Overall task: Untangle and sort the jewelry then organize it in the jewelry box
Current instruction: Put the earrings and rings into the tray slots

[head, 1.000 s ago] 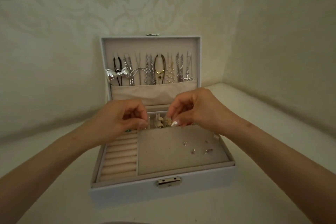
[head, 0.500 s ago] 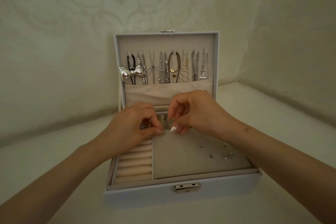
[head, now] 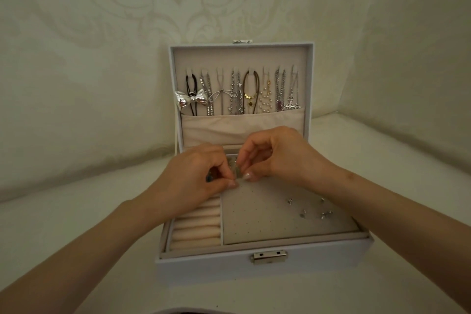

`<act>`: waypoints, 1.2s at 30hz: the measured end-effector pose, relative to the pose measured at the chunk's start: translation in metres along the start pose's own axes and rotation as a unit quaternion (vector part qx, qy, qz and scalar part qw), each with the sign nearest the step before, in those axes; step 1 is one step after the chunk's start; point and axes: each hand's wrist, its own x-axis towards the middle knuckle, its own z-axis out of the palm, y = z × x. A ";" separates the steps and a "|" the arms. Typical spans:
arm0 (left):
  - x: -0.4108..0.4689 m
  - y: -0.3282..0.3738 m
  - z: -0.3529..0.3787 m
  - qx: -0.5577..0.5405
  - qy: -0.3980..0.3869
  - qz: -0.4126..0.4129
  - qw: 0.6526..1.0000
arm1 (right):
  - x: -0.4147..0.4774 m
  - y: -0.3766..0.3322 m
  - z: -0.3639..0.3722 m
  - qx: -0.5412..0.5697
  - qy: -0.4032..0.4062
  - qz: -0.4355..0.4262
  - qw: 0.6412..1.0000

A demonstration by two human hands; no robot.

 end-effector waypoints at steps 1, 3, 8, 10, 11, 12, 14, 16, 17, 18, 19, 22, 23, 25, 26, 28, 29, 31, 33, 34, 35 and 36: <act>-0.001 0.001 0.000 0.019 -0.002 0.017 1.000 | 0.000 0.000 0.001 -0.003 0.004 -0.003 1.000; -0.002 0.002 -0.002 0.042 -0.011 0.057 0.997 | -0.001 0.000 0.003 -0.008 0.013 -0.007 1.000; -0.009 -0.005 -0.013 0.031 -0.050 0.098 0.994 | -0.004 0.001 0.012 -0.050 0.020 -0.041 0.998; -0.010 -0.005 -0.018 -0.005 -0.043 0.070 0.997 | -0.004 0.002 0.013 -0.059 0.021 -0.054 0.997; -0.011 -0.005 -0.020 -0.023 -0.029 0.051 0.998 | -0.005 0.002 0.014 -0.060 0.024 -0.059 0.996; -0.011 -0.003 -0.021 -0.039 -0.010 0.028 0.999 | -0.005 0.002 0.014 -0.061 0.026 -0.062 0.996; -0.011 -0.001 -0.021 -0.066 0.026 -0.009 0.997 | -0.006 0.003 0.014 -0.071 0.028 -0.066 0.995; -0.012 0.000 -0.020 -0.072 0.057 -0.023 0.996 | -0.006 0.003 0.014 -0.093 0.031 -0.076 0.992; -0.012 0.001 -0.020 -0.071 0.067 -0.030 0.995 | -0.006 0.003 0.015 -0.103 0.032 -0.081 0.991; -0.012 0.001 -0.020 -0.073 0.076 -0.037 0.994 | -0.006 0.003 0.015 -0.114 0.032 -0.085 0.989; -0.012 0.002 -0.020 -0.077 0.082 -0.042 0.993 | -0.006 0.002 0.015 -0.125 0.033 -0.089 0.988; -0.012 0.003 -0.018 -0.077 0.090 -0.044 0.992 | -0.008 0.005 0.016 -0.153 0.032 -0.109 0.982; -0.012 0.003 -0.018 -0.075 0.093 -0.040 0.992 | -0.009 0.006 0.016 -0.161 0.030 -0.118 0.979; -0.013 0.003 -0.019 -0.075 0.098 -0.034 0.992 | -0.013 0.008 0.017 -0.173 0.029 -0.134 0.975; -0.012 0.004 -0.019 -0.077 0.101 -0.031 0.991 | -0.015 0.007 0.016 -0.176 0.029 -0.142 0.974; -0.010 0.006 -0.019 -0.082 0.106 -0.027 0.991 | -0.018 0.005 0.013 -0.194 0.014 -0.146 0.970; -0.008 0.008 -0.019 -0.086 0.106 -0.029 0.990 | -0.020 0.004 0.010 -0.216 -0.001 -0.139 0.967; -0.005 0.014 -0.017 -0.087 0.098 -0.032 0.991 | -0.023 0.002 0.000 -0.234 -0.025 -0.119 0.965; -0.001 0.020 -0.013 -0.066 0.085 -0.028 0.994 | -0.027 0.000 -0.012 -0.159 -0.018 -0.086 0.983; 0.001 0.023 -0.012 -0.053 0.079 -0.028 0.995 | -0.029 0.000 -0.019 -0.118 -0.006 -0.072 0.990; 0.004 0.026 -0.012 -0.043 0.069 -0.029 0.996 | -0.032 0.000 -0.026 -0.092 0.006 -0.065 0.994; 0.006 0.029 -0.012 -0.031 0.054 -0.026 0.998 | -0.035 0.001 -0.033 -0.086 0.014 -0.067 0.994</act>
